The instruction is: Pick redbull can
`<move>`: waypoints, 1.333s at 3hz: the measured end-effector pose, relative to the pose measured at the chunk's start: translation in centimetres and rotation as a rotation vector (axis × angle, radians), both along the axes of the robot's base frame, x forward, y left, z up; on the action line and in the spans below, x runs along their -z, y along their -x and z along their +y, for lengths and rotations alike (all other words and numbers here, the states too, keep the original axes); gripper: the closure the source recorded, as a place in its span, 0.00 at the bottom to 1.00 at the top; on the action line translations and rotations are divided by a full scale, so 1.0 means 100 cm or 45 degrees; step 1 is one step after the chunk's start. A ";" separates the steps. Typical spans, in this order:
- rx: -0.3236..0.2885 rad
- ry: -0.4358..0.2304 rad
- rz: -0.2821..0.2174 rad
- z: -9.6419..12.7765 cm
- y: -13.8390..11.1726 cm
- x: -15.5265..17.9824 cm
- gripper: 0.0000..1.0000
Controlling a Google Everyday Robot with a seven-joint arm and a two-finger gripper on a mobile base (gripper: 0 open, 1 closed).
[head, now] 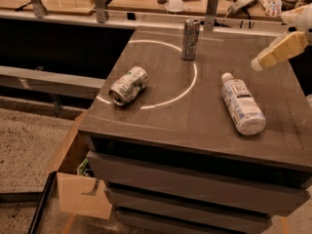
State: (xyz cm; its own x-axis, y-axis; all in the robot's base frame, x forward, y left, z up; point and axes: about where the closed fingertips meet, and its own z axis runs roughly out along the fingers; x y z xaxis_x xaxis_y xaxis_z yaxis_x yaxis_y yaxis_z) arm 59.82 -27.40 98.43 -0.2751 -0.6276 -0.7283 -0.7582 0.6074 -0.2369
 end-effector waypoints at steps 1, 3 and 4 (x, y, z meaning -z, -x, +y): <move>0.009 -0.070 0.011 0.014 -0.034 0.011 0.00; -0.026 -0.098 0.002 0.027 -0.040 0.018 0.00; -0.052 -0.192 -0.024 0.044 -0.062 0.026 0.00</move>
Offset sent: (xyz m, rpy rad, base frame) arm 0.0247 0.0091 -0.0065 0.0575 0.0024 -0.0065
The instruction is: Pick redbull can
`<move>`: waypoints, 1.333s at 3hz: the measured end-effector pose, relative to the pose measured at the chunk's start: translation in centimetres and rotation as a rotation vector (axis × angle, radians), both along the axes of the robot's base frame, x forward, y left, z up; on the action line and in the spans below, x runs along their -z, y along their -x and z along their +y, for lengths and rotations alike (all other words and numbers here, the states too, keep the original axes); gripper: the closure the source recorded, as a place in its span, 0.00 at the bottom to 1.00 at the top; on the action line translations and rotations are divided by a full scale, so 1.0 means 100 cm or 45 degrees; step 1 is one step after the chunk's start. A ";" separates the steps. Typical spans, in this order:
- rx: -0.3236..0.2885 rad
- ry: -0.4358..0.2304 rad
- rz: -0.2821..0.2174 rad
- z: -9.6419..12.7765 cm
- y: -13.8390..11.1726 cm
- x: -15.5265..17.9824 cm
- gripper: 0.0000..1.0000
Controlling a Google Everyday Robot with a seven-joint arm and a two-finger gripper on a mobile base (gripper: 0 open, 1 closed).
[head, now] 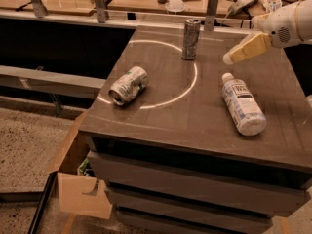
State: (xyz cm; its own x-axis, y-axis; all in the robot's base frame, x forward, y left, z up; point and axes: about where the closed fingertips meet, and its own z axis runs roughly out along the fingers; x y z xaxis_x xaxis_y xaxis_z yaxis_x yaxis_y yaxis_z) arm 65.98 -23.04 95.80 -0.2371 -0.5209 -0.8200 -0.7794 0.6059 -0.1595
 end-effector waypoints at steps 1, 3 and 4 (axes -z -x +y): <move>-0.008 -0.152 -0.023 0.016 -0.035 0.020 0.00; -0.011 -0.280 -0.067 0.040 -0.079 0.056 0.00; 0.054 -0.327 -0.083 0.060 -0.112 0.077 0.00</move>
Offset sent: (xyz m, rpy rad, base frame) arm 0.0756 0.0273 -0.0510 0.2474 -0.0387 -0.0071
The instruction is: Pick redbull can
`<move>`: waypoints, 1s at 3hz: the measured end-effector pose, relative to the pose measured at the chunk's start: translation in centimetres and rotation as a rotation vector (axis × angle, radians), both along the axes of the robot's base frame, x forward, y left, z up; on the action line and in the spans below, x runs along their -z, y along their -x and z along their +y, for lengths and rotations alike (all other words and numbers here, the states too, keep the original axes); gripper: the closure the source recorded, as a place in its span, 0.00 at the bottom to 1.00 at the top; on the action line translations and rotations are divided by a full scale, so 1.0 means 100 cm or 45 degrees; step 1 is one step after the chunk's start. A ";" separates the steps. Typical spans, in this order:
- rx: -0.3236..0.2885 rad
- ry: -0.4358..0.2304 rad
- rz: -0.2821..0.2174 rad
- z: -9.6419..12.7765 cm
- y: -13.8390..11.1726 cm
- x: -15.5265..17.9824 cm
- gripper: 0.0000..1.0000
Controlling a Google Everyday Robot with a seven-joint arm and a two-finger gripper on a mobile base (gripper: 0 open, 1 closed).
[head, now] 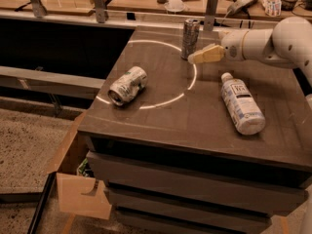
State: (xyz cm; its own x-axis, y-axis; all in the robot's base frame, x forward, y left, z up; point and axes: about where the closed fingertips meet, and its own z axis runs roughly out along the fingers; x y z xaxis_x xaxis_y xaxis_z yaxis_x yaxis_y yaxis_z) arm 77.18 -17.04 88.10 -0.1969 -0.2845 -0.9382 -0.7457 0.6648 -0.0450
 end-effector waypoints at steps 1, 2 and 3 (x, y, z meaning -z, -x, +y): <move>0.020 -0.037 0.001 0.016 -0.023 0.009 0.00; 0.017 -0.046 -0.017 0.031 -0.041 0.013 0.00; -0.020 -0.064 -0.060 0.044 -0.054 0.013 0.22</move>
Offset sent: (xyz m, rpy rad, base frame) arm 0.0634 0.0421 -0.0148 0.0422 -0.0388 -0.0205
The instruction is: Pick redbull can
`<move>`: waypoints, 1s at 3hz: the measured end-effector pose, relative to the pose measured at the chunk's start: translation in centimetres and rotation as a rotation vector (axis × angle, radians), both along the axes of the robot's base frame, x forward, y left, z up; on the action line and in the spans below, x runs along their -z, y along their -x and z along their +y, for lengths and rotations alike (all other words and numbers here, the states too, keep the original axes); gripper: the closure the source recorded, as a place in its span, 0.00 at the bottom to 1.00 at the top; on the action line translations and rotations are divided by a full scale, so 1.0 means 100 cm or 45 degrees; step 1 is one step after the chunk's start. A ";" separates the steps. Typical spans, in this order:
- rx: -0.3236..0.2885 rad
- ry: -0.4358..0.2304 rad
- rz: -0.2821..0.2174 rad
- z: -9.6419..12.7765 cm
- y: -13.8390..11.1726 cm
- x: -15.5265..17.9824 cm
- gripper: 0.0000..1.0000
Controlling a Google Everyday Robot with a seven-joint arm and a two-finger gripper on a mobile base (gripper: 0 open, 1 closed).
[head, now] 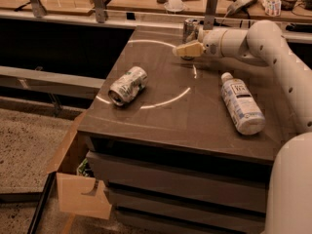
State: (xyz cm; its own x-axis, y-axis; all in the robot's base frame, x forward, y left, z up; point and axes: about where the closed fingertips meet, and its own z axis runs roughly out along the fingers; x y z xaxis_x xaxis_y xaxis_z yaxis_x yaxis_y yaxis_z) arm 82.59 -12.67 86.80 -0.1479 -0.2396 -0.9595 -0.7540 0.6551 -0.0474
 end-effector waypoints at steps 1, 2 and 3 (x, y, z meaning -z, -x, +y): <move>-0.021 -0.004 -0.030 0.003 -0.004 -0.003 0.47; -0.056 0.003 -0.072 0.000 0.001 -0.020 0.70; -0.142 -0.035 -0.107 -0.006 0.025 -0.053 0.93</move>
Offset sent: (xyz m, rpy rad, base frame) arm -0.0064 -0.0129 0.0442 -0.0117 -0.1003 0.0718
